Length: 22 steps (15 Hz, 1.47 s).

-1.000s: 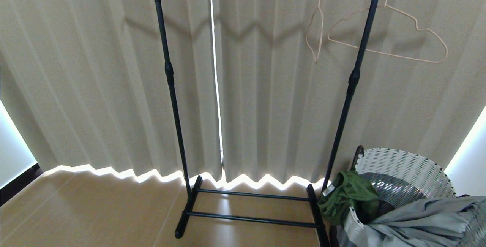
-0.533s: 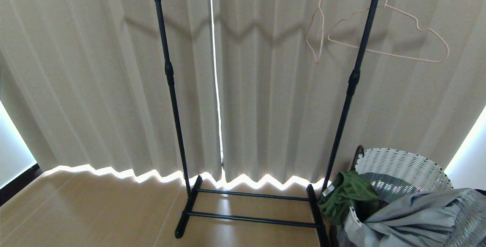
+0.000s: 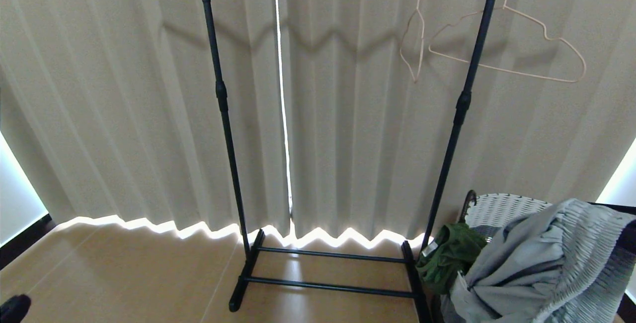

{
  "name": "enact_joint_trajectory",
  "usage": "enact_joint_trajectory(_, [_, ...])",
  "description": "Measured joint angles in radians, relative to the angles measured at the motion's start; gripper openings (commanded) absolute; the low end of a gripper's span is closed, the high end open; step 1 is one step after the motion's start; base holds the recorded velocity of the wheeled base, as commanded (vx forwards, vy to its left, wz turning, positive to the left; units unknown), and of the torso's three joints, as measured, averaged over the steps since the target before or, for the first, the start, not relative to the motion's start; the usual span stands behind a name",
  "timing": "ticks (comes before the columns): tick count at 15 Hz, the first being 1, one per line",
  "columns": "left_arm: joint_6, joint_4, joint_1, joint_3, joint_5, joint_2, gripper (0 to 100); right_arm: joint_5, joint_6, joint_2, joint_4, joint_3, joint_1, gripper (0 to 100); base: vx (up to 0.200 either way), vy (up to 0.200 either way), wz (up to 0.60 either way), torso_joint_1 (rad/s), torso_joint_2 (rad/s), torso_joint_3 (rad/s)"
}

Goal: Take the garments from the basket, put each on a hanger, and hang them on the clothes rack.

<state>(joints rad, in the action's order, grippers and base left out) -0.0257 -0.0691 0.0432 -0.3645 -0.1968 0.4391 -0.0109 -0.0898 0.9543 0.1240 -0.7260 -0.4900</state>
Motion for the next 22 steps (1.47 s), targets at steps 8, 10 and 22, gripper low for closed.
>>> enact_joint_trajectory(8, [0.127, -0.309, 0.444, -0.158, 0.097, 0.593, 100, 0.077, 0.155, 0.206, -0.094, -0.218, -0.165, 0, 0.000, 0.000, 0.00, 0.000, 0.00, 0.000])
enact_joint_trajectory(10, [0.160, -0.330, 0.589, -0.196, 0.176, 0.714, 100, 0.078, 0.155, 0.244, -0.130, -0.230, -0.176, 0, 0.000, 0.000, 0.00, 0.000, 0.00, 0.000])
enact_joint_trajectory(22, [0.331, -0.721, 1.058, -0.277, 0.380, 1.353, 100, 0.080, 0.201, 0.284, -0.137, -0.289, -0.259, 0, 0.000, 0.000, 0.00, 0.000, 0.00, 0.000])
